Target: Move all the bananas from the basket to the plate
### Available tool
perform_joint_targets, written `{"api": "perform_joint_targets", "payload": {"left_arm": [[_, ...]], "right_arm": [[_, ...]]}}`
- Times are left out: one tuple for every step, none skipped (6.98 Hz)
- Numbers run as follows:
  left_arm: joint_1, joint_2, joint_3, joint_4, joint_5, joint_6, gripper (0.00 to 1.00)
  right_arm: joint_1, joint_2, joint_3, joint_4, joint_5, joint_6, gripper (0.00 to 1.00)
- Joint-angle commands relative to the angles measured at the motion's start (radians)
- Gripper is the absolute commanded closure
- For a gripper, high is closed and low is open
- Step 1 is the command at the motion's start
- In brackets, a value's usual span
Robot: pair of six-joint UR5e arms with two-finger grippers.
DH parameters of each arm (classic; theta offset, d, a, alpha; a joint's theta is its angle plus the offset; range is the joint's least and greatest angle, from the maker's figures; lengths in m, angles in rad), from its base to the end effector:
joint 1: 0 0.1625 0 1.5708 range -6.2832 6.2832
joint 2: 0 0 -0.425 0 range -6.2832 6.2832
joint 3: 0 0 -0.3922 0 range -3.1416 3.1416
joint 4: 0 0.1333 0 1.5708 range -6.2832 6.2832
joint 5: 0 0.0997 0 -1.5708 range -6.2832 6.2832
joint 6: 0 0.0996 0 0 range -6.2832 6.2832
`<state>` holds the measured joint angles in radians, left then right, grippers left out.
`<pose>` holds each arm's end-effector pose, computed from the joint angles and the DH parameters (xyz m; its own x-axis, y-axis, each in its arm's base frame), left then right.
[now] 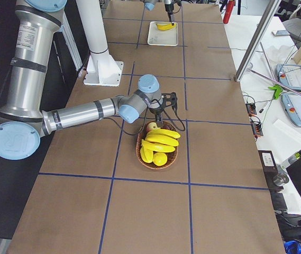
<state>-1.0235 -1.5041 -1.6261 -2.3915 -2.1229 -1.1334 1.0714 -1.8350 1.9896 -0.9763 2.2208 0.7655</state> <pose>0.1879 -0.4640 0.5774 0.5496 -0.2088 -0.8090 0.3276 0.9446 -0.0212 -0.1291 -0.3892 0.5025 0.6046 -0.0903 0.7914 -0.0946 0.9784 0.1839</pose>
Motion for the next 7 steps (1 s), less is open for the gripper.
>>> {"api": "perform_joint_targets", "payload": {"left_arm": [[0.002,-0.004,0.003,0.0,0.001,-0.005,0.0],[0.002,-0.005,0.008,0.0,0.001,-0.005,0.0],[0.003,-0.014,0.015,-0.002,0.003,-0.006,0.0],[0.003,-0.015,0.017,-0.002,0.003,-0.006,0.0],[0.003,-0.015,0.017,-0.002,0.001,-0.006,0.0],[0.003,-0.015,0.017,-0.002,0.001,-0.006,0.0],[0.003,-0.015,0.017,-0.002,0.001,-0.006,0.0]], "right_arm": [[0.002,-0.033,-0.031,0.001,0.0,-0.011,0.05],[0.001,-0.032,-0.069,0.005,0.002,-0.012,0.12],[-0.004,-0.03,-0.08,0.007,0.002,-0.012,0.15],[-0.01,-0.029,-0.08,0.002,0.0,-0.012,0.16],[-0.028,-0.017,-0.083,-0.002,0.0,-0.012,0.17],[-0.036,-0.01,-0.083,-0.007,0.0,-0.012,0.23],[-0.036,-0.012,-0.086,-0.007,0.002,-0.014,0.24]]}}
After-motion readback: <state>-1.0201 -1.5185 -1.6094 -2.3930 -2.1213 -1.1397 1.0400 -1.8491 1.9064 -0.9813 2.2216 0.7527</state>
